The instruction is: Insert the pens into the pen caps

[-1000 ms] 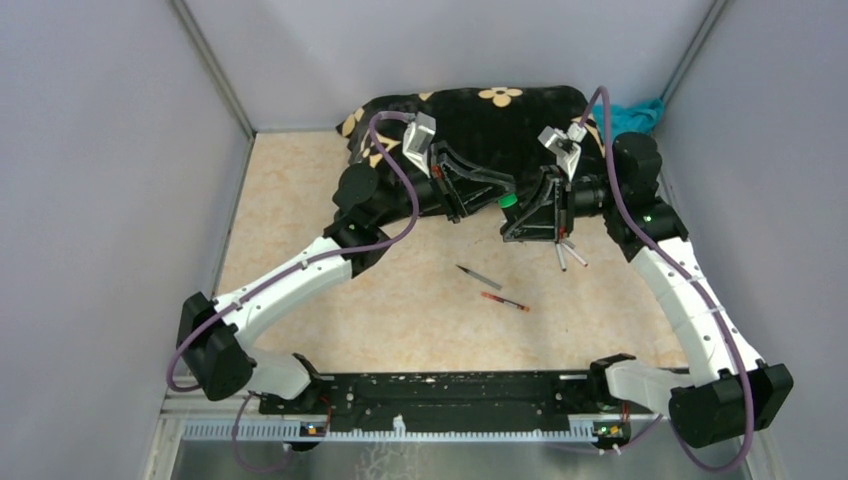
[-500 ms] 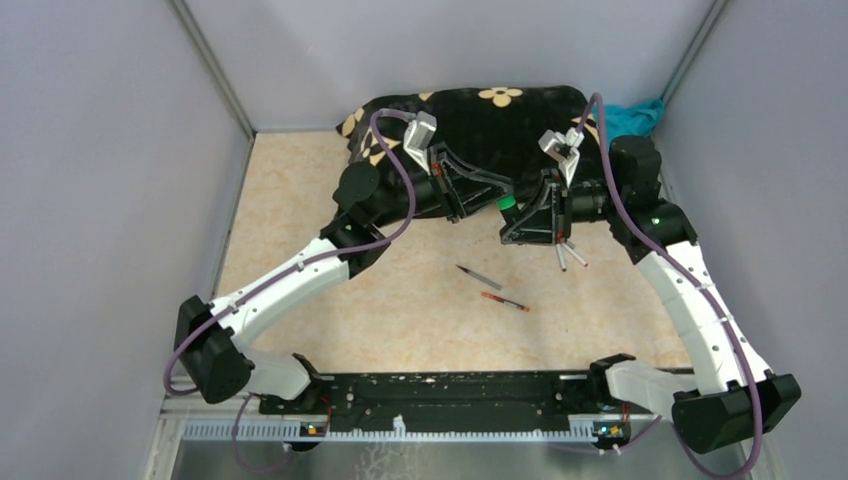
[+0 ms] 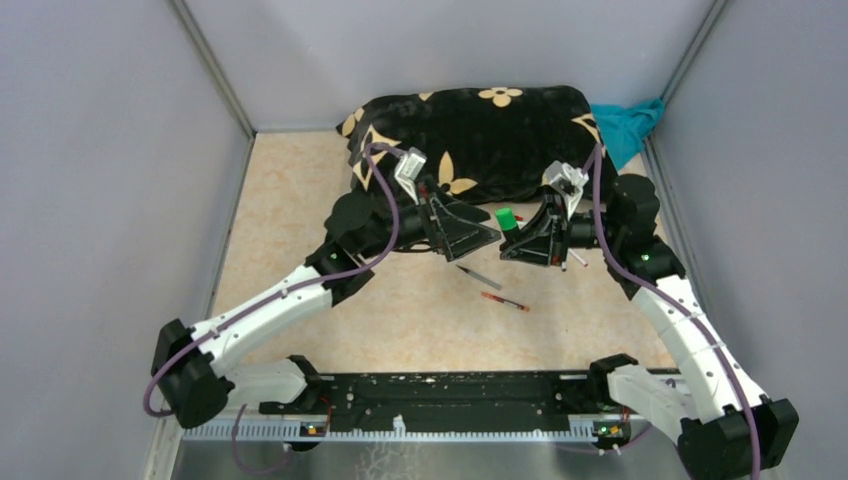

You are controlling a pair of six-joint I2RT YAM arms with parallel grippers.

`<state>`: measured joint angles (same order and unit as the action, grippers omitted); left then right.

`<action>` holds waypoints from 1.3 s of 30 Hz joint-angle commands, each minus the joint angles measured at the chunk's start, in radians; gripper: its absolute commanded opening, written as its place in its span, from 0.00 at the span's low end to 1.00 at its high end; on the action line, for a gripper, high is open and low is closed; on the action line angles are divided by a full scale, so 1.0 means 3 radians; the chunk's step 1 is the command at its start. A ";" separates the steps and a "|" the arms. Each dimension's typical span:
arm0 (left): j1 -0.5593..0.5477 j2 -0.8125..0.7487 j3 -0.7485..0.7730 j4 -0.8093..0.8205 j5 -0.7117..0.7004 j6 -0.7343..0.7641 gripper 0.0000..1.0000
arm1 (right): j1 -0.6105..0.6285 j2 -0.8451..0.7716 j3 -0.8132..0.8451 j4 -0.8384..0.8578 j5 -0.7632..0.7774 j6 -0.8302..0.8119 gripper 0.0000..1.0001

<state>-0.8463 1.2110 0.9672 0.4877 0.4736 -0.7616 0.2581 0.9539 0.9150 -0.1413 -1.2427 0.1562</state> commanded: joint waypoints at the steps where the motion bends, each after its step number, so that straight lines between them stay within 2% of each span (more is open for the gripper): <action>1: 0.0009 -0.0312 -0.0215 0.0353 -0.0371 0.0340 0.99 | -0.0061 -0.0222 -0.0218 0.0228 -0.0066 -0.0096 0.00; 6: 0.0014 -0.0414 -0.0455 0.0591 -0.0469 0.0412 0.99 | -0.0080 -0.0317 -0.0512 0.0702 -0.0183 0.0284 0.00; 12: 0.0009 -0.0438 -0.0836 0.1081 -0.0275 0.0281 0.99 | -0.0112 -0.0443 -0.0825 0.0962 -0.0198 0.0583 0.00; 16: 0.0009 -0.0423 -0.0985 0.0960 -0.0196 0.0309 0.99 | -0.0153 -0.0481 -0.1039 0.1244 -0.0155 0.0839 0.00; 26: -0.0073 -0.0380 -0.1271 0.1193 -0.0169 0.0507 0.98 | -0.0208 -0.0481 -0.1147 0.1141 -0.0094 0.0757 0.00; 31: -0.0147 -0.0272 -0.1383 0.1490 -0.0226 0.0527 0.98 | -0.0219 -0.0460 -0.1160 0.1141 -0.0096 0.0751 0.00; 39: -0.0221 0.0131 -0.1211 0.1796 -0.0059 0.0473 0.87 | -0.0221 -0.0394 -0.1148 0.1227 -0.0088 0.0801 0.00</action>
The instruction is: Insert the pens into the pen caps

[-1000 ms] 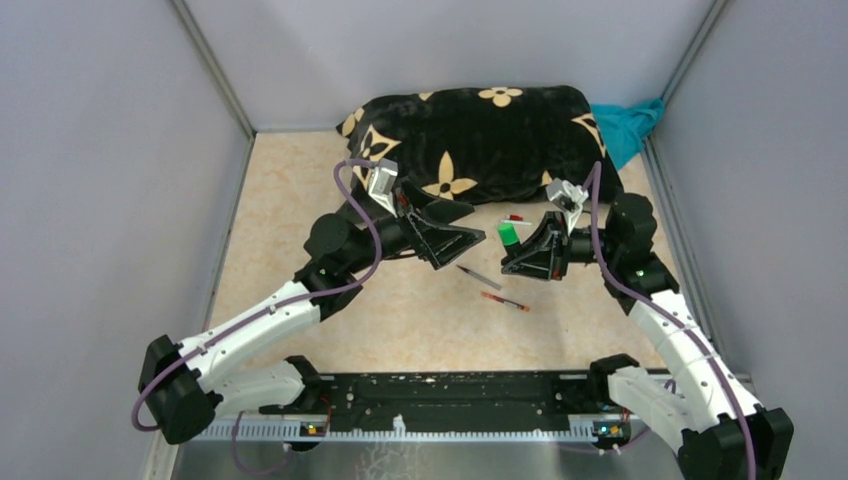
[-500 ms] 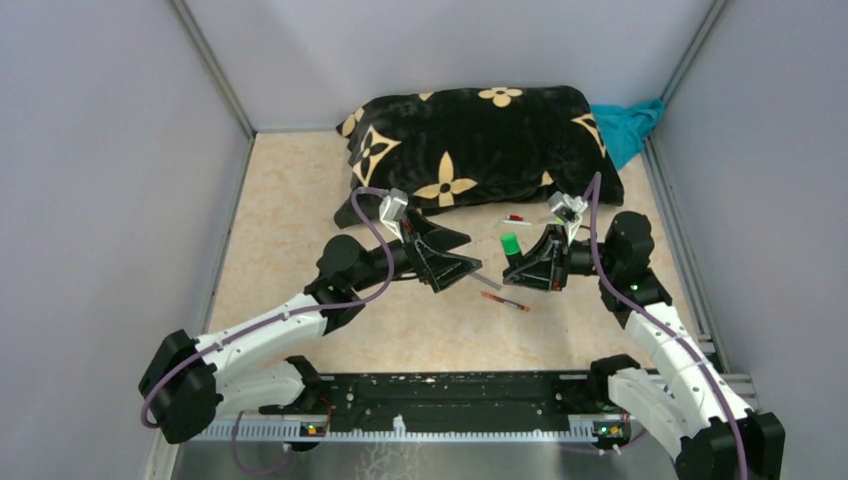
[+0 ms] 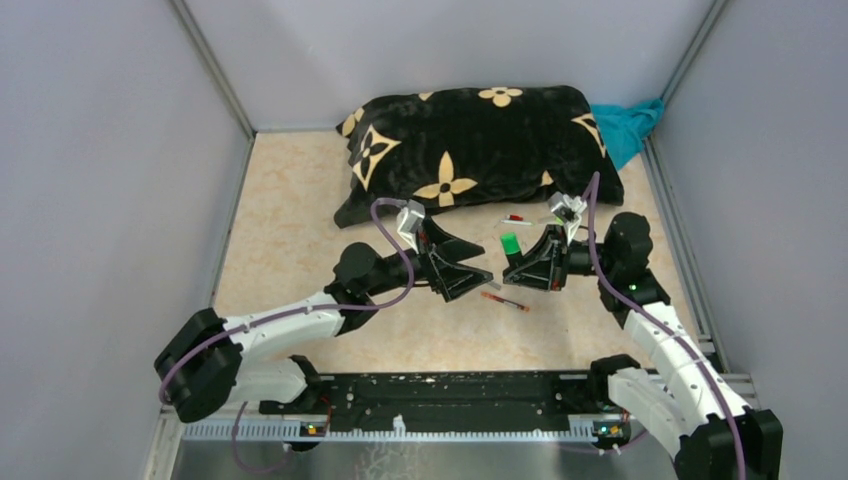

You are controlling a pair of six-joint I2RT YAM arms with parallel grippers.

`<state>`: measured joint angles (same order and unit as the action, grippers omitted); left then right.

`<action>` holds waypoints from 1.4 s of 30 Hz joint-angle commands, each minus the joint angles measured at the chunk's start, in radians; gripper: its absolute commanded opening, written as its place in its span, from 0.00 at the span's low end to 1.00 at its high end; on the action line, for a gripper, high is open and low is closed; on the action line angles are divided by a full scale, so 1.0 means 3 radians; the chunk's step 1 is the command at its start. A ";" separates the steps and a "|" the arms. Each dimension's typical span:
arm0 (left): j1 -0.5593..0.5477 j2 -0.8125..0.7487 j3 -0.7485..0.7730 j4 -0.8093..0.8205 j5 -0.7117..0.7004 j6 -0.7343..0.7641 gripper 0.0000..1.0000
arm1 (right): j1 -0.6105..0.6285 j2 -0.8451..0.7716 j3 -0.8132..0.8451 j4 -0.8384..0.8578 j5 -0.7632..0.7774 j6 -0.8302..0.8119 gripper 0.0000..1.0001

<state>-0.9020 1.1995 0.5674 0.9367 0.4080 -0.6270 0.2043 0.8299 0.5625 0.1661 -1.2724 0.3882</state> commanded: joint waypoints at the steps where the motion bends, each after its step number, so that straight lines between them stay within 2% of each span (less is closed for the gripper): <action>1: -0.0043 0.0203 0.0138 0.0323 0.0180 0.0010 0.86 | -0.0042 0.0023 0.0027 0.0207 0.0010 0.0030 0.00; 11: -0.0077 0.0601 0.0371 0.0598 0.0231 -0.0134 0.75 | -0.0044 0.0020 0.0002 0.0269 -0.0002 0.0106 0.00; 18: -0.0077 0.0912 0.0686 0.0692 0.0352 -0.0207 0.62 | -0.0037 0.0005 0.0006 0.0278 -0.0020 0.0123 0.00; 22: -0.0082 0.0991 0.0760 0.0692 0.0391 -0.0233 0.43 | -0.0039 0.0000 0.0002 0.0284 -0.0025 0.0128 0.00; 25: -0.0080 0.1023 0.0791 0.0692 0.0446 -0.0255 0.20 | -0.0037 0.0000 0.0002 0.0285 -0.0032 0.0128 0.00; 27: -0.0077 0.1034 0.0801 0.0693 0.0466 -0.0262 0.00 | -0.0038 0.0005 0.0002 0.0290 -0.0033 0.0126 0.00; 30: -0.0077 0.0991 0.0761 0.0677 0.0413 -0.0259 0.00 | -0.0038 0.0005 0.0002 0.0288 -0.0019 0.0129 0.00; 31: -0.0070 0.0950 0.0713 0.0670 0.0353 -0.0247 0.00 | -0.0037 0.0005 0.0009 0.0265 -0.0003 0.0123 0.08; 32: -0.0050 0.0894 0.0651 0.0663 0.0276 -0.0251 0.00 | -0.0039 0.0001 0.0017 0.0220 0.0010 0.0090 0.20; 33: -0.0014 0.0827 0.0554 0.0657 0.0191 -0.0279 0.00 | -0.0039 -0.0005 0.0031 0.0142 0.0028 0.0032 0.40; 34: 0.0046 0.0743 0.0445 0.0653 0.0122 -0.0317 0.00 | -0.0041 -0.0005 0.0051 0.0039 0.0044 -0.0088 0.54; 36: 0.0223 0.0517 0.0206 0.0481 -0.0019 -0.0412 0.00 | -0.0054 -0.0010 0.0129 -0.0322 0.0150 -0.0418 0.73; 39: 0.0577 0.0038 -0.0156 -0.0273 -0.0287 -0.0394 0.00 | -0.0106 -0.0009 0.0263 -0.0839 0.0382 -0.0845 0.84; 42: 0.0977 -0.0592 -0.0392 -0.1373 -0.0957 -0.0227 0.00 | -0.0184 0.0016 0.0380 -0.1136 0.0592 -0.1125 0.86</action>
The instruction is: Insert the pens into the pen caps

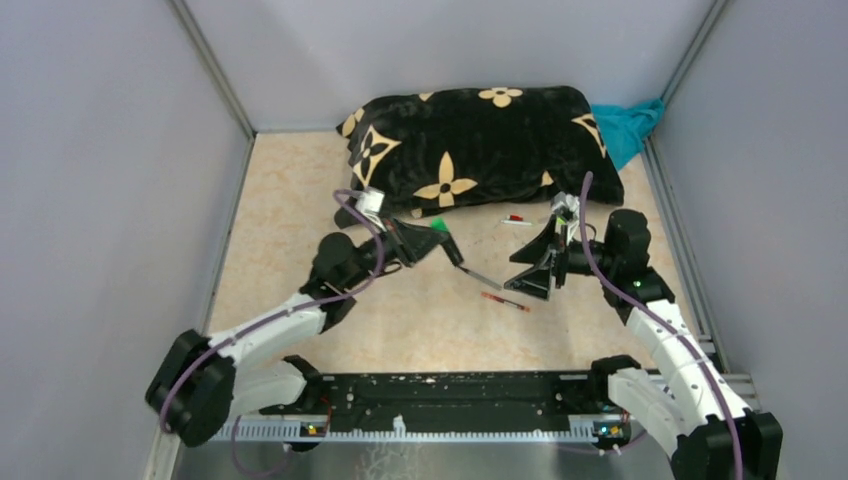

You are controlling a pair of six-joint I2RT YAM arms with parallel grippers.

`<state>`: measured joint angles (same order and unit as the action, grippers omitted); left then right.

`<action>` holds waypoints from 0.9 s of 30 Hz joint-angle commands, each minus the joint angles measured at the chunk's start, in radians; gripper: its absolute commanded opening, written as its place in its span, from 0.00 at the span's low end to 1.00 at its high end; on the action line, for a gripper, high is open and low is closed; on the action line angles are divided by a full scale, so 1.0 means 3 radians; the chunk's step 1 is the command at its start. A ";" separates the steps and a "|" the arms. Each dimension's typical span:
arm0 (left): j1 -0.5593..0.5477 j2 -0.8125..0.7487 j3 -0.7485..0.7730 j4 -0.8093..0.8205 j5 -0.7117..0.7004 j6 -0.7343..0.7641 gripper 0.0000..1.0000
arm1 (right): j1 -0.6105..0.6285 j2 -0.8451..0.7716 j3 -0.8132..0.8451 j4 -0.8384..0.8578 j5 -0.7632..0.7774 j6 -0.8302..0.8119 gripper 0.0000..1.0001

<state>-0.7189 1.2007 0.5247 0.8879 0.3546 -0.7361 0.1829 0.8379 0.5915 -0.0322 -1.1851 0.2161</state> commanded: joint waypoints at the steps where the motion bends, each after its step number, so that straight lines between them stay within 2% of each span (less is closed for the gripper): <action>1: 0.0520 -0.0745 -0.0321 -0.1440 -0.0901 0.0228 0.00 | -0.0128 -0.0004 0.0301 -0.0528 0.0348 -0.0614 0.87; 3: 0.0948 -0.0954 -0.0427 -0.1766 -0.0920 0.0335 0.00 | -0.0146 0.0015 0.0337 -0.0624 0.0450 -0.0701 0.87; 6: 0.1730 -0.0986 -0.0513 -0.1905 -0.0504 0.0390 0.00 | -0.0155 0.0046 0.0372 -0.0728 0.0572 -0.0873 0.87; 8: 0.2129 -0.0841 -0.0468 -0.1898 -0.0296 0.0458 0.00 | -0.0160 0.0069 0.0392 -0.0762 0.0630 -0.0914 0.87; 11: 0.2518 -0.0489 -0.0265 -0.1902 -0.0234 0.0585 0.00 | -0.0160 0.0107 0.0434 -0.0812 0.0714 -0.0983 0.88; 15: 0.2874 0.0071 0.0013 -0.1726 -0.0019 0.0569 0.00 | -0.0165 0.0141 0.0467 -0.0858 0.0789 -0.1054 0.88; 20: 0.3136 0.0576 0.0318 -0.1709 0.0099 0.0522 0.00 | -0.0199 0.0129 0.0463 -0.0869 0.0804 -0.1073 0.88; 27: 0.3434 0.1285 0.0789 -0.2122 0.0505 0.0629 0.00 | -0.0246 0.0116 0.0452 -0.0859 0.0808 -0.1073 0.88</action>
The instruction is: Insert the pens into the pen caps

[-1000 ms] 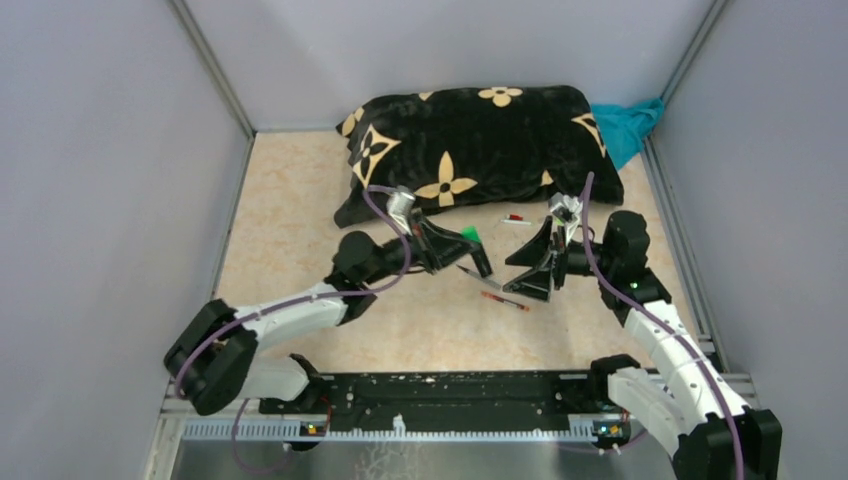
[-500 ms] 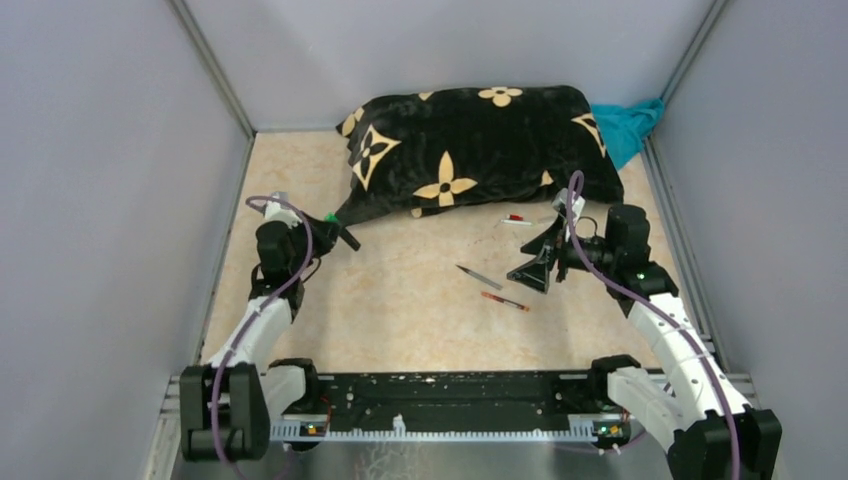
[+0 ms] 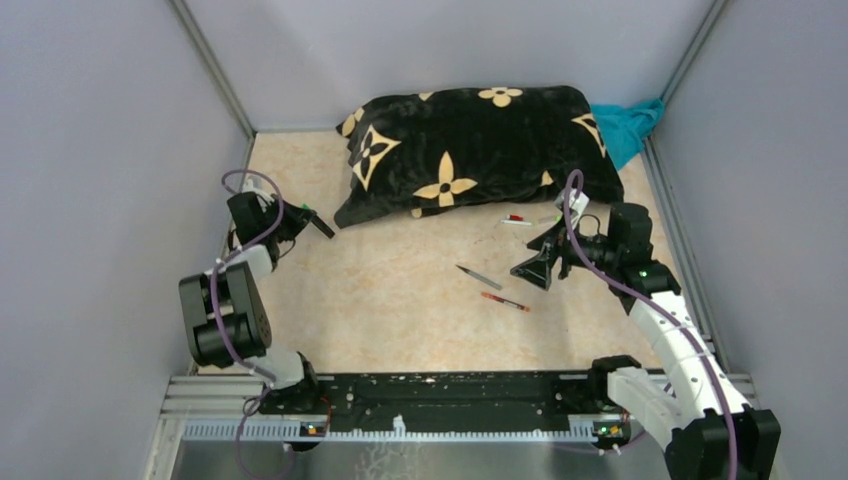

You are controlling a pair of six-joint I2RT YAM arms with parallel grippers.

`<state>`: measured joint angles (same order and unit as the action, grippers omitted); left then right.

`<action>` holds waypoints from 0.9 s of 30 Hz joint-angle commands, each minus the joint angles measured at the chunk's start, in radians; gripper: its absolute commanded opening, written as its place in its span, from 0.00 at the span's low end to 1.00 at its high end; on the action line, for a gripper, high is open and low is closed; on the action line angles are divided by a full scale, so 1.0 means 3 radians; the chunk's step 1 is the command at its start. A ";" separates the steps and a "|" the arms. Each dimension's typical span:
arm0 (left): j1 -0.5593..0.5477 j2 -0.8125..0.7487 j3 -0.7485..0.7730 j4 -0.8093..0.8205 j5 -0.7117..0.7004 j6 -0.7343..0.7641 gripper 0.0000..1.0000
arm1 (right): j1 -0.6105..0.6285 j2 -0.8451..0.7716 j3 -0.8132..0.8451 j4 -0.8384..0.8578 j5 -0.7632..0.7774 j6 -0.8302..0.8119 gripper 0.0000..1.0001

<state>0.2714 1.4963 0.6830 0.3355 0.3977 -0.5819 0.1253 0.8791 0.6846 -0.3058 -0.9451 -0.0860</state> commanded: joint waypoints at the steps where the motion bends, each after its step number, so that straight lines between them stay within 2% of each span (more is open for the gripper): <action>1: 0.0173 0.0397 0.0335 -0.0357 0.0436 0.0125 0.00 | -0.0058 -0.0021 0.0142 0.0053 0.0007 -0.0066 0.88; 5: 0.0272 0.0645 0.0523 -0.0559 0.0636 0.0160 0.00 | -0.0068 -0.0011 0.0142 0.0062 0.0008 -0.0062 0.88; 9: 0.0319 0.0760 0.0610 -0.0766 0.0515 0.0275 0.00 | -0.0075 -0.0006 0.0134 0.0073 0.0007 -0.0062 0.88; 14: 0.0394 0.0959 0.0845 -0.1192 0.0420 0.0392 0.21 | -0.0075 -0.0001 0.0129 0.0083 0.0001 -0.0061 0.88; 17: 0.0409 0.0880 0.0916 -0.1382 0.0246 0.0454 0.43 | -0.0076 -0.0006 0.0132 0.0083 0.0001 -0.0061 0.88; 19: 0.0409 0.0757 0.0940 -0.1478 0.0115 0.0513 0.53 | -0.0078 -0.0014 0.0132 0.0083 -0.0004 -0.0061 0.88; 27: 0.0409 0.0074 0.0791 -0.1824 0.0160 0.0845 0.61 | -0.0093 -0.0031 0.0126 0.0118 -0.0005 -0.0046 0.89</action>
<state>0.3889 1.6375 0.9375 -0.1452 0.4374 -0.4088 0.1135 0.8791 0.6846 -0.3050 -0.9424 -0.0864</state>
